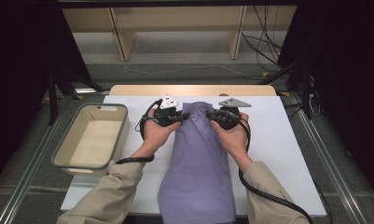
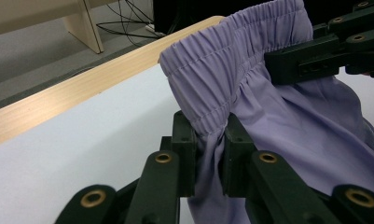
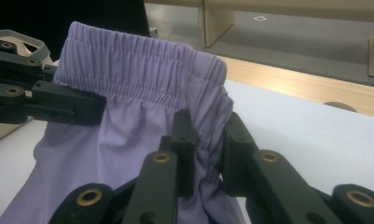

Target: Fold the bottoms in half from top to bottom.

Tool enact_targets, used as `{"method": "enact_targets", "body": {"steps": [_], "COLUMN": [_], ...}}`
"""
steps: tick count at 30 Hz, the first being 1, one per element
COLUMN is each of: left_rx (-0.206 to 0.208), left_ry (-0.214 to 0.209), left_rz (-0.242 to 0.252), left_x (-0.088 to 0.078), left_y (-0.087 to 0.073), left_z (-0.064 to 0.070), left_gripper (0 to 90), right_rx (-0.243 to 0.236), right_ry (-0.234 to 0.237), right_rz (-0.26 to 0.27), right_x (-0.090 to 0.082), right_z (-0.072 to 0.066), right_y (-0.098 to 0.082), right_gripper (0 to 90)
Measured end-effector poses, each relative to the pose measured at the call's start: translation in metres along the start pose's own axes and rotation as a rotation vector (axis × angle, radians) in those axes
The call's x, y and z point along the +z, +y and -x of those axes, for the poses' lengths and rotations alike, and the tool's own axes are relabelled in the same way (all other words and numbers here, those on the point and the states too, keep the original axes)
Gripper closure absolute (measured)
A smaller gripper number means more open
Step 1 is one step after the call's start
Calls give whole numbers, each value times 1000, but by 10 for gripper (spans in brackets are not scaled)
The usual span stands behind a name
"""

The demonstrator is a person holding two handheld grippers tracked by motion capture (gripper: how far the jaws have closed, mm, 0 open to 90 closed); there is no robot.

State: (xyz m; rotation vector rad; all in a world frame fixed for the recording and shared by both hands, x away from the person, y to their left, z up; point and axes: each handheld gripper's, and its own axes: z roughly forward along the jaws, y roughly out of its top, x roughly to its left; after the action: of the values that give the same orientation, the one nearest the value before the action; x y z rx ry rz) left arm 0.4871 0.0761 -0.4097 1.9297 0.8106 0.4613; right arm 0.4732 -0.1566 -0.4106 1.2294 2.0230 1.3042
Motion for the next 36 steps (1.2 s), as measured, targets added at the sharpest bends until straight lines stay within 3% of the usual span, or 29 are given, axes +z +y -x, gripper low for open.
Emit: {"method": "enact_targets", "body": {"steps": [36], "left_rx": [21], "left_ry": [17], "left_rz": [38], "left_x": [-1], "left_y": [19], "left_z": [-6], "left_gripper": [783], "right_rx": [-11], "right_ry": [-13], "right_rz": [39], "right_x": [0], "right_z": [3], "right_y": [19], "right_gripper": [781]}}
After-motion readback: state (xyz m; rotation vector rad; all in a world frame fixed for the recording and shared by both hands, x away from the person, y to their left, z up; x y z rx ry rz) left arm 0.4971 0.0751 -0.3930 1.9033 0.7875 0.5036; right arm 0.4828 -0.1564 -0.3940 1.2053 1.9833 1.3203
